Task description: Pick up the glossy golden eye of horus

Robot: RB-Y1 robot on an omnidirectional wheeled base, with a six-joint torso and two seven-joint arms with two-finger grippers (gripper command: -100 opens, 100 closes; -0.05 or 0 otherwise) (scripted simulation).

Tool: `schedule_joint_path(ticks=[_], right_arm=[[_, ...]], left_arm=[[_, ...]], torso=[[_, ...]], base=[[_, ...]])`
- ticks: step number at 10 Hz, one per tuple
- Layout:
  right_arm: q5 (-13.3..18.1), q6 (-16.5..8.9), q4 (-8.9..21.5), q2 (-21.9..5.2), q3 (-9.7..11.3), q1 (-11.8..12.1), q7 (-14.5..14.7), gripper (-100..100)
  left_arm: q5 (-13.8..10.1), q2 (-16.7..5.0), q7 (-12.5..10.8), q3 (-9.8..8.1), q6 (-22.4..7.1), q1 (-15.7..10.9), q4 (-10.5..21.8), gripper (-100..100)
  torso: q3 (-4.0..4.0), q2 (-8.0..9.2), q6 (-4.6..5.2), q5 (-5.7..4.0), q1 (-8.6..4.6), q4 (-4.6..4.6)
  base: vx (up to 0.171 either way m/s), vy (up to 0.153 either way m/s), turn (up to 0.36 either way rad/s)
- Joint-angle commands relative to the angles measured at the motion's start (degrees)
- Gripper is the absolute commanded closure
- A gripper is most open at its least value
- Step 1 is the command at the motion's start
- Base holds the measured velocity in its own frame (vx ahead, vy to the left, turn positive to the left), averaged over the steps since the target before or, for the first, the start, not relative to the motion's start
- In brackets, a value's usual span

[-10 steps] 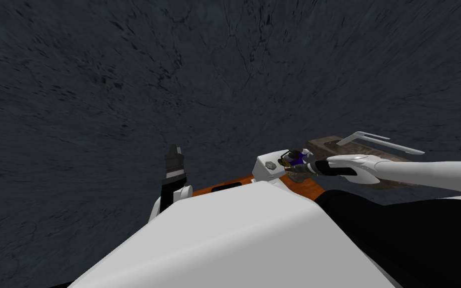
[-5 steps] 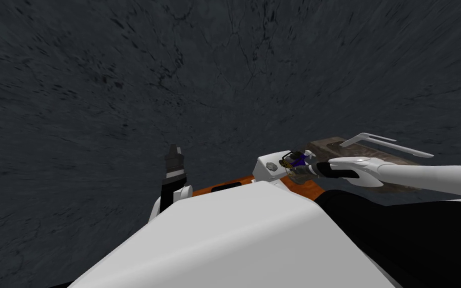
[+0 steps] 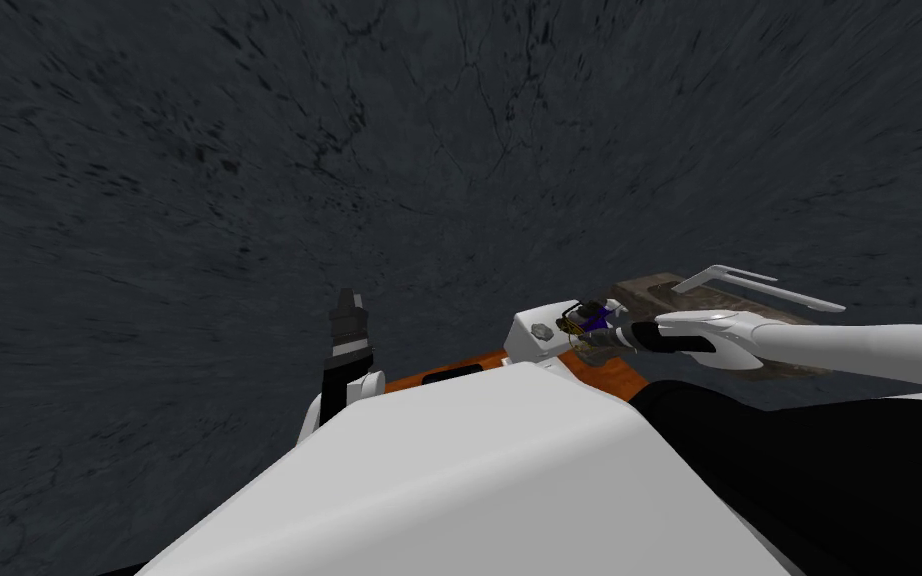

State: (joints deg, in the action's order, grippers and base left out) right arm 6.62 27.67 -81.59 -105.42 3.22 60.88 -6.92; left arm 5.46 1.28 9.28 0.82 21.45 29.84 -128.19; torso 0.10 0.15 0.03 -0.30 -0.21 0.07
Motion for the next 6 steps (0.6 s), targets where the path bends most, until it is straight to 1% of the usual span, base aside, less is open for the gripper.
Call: schedule_joint_path(ticks=[1, 2, 4, 5, 6], right_arm=[[0.74, 0.63, 0.09, -0.48, 1.51, -2.19, -1.25, 100], [0.28, 1.22, 0.16, -2.2, 0.98, -2.07, -1.96, 100], [0.28, 1.22, 0.16, -2.2, 0.98, -2.07, -1.96, 100], [-0.37, 1.21, 0.0, -2.34, 0.09, -0.96, -1.42, 100], [-0.26, 1.25, 0.0, -2.3, 0.27, -1.15, -1.61, 0]], left_arm=[[0.0, 0.0, 0.0, 0.0, 0.0, 0.0, 0.0, 0], [0.0, 0.0, 0.0, 0.0, 0.0, -0.01, 0.0, 0], [0.0, 0.0, 0.0, 0.0, 0.0, 0.0, 0.0, 0], [0.0, 0.0, 0.0, 0.0, 0.0, 0.0, 0.0, 0], [0.0, 0.0, 0.0, 0.0, 0.0, 0.0, 0.0, 0]], torso=[[0.0, 0.0, 0.0, 0.0, 0.0, 0.0], [0.03, 0.05, -0.01, 0.0, 0.02, 0.01], [0.03, 0.04, -0.01, 0.05, 0.07, 0.02], [0.0, -0.01, -0.01, 0.06, 0.05, 0.0], [-0.02, -0.05, -0.02, 0.07, 0.06, -0.01]], base=[[-0.039, 0.007, -0.06], [-0.039, 0.011, -0.058], [-0.019, 0.002, -0.023], [0.0, 0.0, 0.0], [0.0, 0.0, 0.0]])
